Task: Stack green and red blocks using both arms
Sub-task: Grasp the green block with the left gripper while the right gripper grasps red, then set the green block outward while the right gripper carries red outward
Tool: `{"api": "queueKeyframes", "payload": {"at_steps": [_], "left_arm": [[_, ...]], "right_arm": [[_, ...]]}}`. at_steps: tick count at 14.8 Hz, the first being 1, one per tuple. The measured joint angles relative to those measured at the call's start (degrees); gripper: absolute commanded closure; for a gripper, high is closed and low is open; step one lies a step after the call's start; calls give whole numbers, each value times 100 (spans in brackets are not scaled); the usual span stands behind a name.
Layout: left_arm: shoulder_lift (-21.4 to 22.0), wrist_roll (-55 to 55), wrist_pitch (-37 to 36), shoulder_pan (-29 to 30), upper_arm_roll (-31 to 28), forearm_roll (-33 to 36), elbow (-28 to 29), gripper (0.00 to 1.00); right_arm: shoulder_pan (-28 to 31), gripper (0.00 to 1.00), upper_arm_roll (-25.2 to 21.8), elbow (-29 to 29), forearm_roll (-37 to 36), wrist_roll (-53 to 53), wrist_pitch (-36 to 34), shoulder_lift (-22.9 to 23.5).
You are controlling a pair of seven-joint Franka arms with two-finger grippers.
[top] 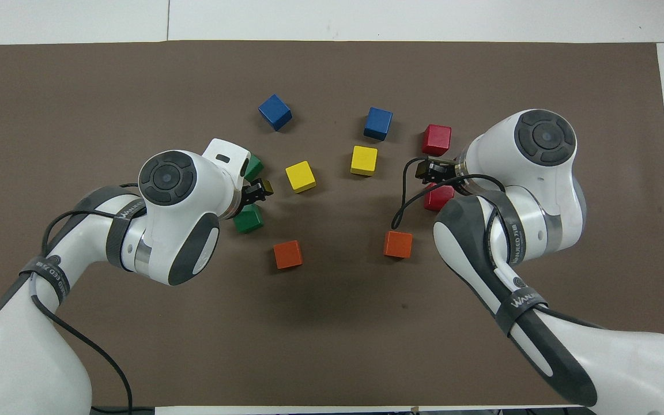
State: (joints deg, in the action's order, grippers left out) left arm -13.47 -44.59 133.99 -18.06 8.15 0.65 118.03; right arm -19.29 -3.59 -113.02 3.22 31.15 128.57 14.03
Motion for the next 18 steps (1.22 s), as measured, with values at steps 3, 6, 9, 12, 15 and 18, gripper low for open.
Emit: {"api": "queueKeyframes", "payload": {"at_steps": [3, 6, 9, 12, 15, 18], "left_arm": [[-30, -235, 204, -27, -1, 0, 203, 72], [-65, -535, 301, -93, -4, 1, 271, 100], [-32, -338, -24, -78, -70, 35, 150, 100], [154, 1563, -992, 598, -171, 46, -378, 100], [180, 3430, -982, 1651, -220, 46, -590, 100], [22, 4331, -755, 2181, -219, 46, -585, 100]], "right_arm": [[-10, 0, 1, -81, 0, 0, 183, 207], [-27, 0, 2, -154, 0, 0, 353, 389], [-72, 65, 3, -307, -1, -24, 543, 418], [-74, 100, 2, -390, -2, -82, 630, 418], [-74, 100, 0, -391, -2, -173, 632, 417], [-30, 100, -49, -386, -9, -485, 593, 392]]}}
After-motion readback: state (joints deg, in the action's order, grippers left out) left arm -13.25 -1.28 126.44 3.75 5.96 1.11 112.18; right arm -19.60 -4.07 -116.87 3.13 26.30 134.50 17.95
